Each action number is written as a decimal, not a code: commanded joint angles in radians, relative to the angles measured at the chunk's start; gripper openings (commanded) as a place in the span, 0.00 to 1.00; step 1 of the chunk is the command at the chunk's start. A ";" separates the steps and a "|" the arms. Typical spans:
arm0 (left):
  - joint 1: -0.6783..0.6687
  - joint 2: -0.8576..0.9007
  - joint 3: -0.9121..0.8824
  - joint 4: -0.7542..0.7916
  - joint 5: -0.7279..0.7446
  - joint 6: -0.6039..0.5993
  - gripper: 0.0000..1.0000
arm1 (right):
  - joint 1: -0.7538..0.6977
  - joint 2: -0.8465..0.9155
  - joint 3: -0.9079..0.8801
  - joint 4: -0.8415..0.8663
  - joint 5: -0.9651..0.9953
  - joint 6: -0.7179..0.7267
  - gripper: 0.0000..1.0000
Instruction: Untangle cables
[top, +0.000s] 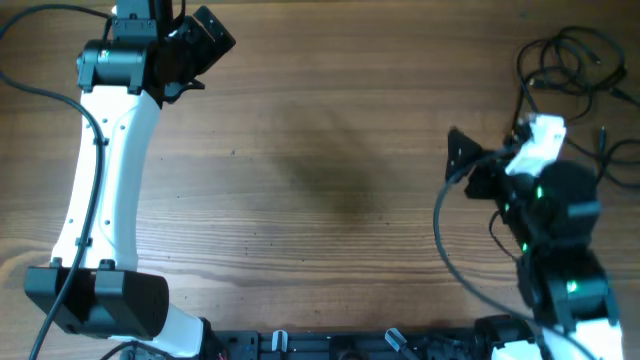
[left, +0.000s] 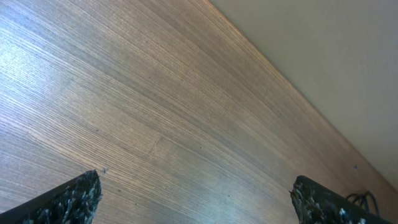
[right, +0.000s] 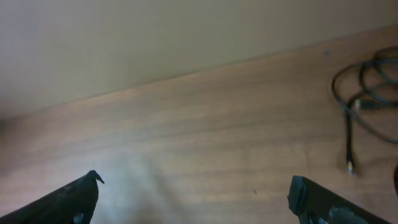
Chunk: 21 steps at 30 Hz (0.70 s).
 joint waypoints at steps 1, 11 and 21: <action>0.008 0.007 0.005 -0.001 -0.014 0.008 1.00 | 0.003 -0.250 -0.209 0.040 0.064 -0.022 1.00; 0.008 0.007 0.005 -0.002 -0.014 0.008 1.00 | -0.020 -0.620 -0.559 0.230 0.059 -0.018 1.00; 0.008 0.007 0.005 -0.001 -0.014 0.008 1.00 | -0.032 -0.695 -0.688 0.476 0.050 -0.018 1.00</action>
